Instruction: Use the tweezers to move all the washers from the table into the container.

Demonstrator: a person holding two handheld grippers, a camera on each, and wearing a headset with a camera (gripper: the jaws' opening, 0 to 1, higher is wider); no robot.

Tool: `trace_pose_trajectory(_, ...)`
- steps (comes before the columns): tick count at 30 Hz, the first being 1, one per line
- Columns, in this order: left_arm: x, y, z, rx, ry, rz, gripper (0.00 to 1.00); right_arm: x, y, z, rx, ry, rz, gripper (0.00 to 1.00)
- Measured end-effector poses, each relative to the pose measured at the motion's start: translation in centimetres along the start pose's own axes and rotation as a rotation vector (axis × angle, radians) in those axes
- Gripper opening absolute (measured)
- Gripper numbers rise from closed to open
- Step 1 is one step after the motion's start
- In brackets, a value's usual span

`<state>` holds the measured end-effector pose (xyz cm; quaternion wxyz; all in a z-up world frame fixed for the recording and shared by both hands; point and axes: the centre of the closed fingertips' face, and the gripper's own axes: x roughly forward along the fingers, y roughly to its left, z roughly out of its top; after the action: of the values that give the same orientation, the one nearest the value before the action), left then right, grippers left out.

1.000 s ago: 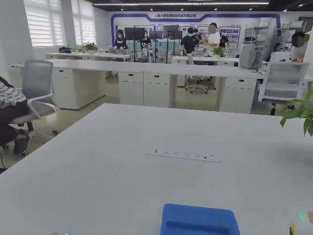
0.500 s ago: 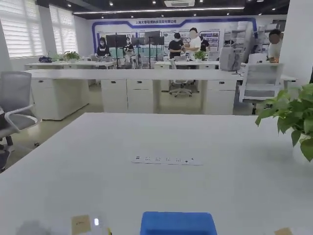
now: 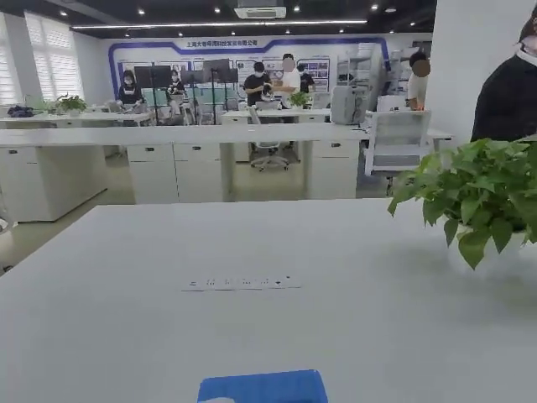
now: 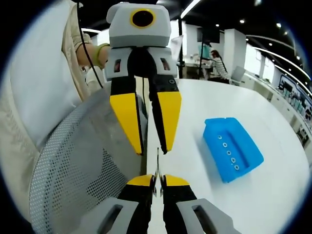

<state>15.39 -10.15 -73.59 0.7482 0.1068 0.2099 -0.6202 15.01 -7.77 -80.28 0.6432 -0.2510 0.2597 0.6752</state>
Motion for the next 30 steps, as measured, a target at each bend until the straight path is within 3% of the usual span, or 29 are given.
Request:
trace_pose_trajectory(12,1.3,0.0,0.2,0.078,0.038,-0.058,0.0,-0.5,-0.6,-1.2,-0.003,0.036,-0.063,0.03)
trace_pose_trajectory(14,1.1,0.5,0.1,0.124,0.053,-0.043,0.0,-0.5,-0.9,-1.3,-0.003,0.037,-0.071,0.04)
trace_pose_trajectory(17,0.8,1.0,-0.3,0.135,0.077,-0.037,0.0,-0.4,-1.6,-1.4,-0.01,0.045,-0.089,0.04)
trace_pose_trajectory(24,-0.1,2.8,-2.7,0.152,0.161,-0.009,0.0,0.8,-3.0,-1.8,-0.022,0.076,-0.118,0.05)
trace_pose_trajectory(30,-0.7,4.0,-5.2,0.126,0.223,0.013,0.0,2.3,-3.9,-2.2,-0.034,0.101,-0.134,0.05)
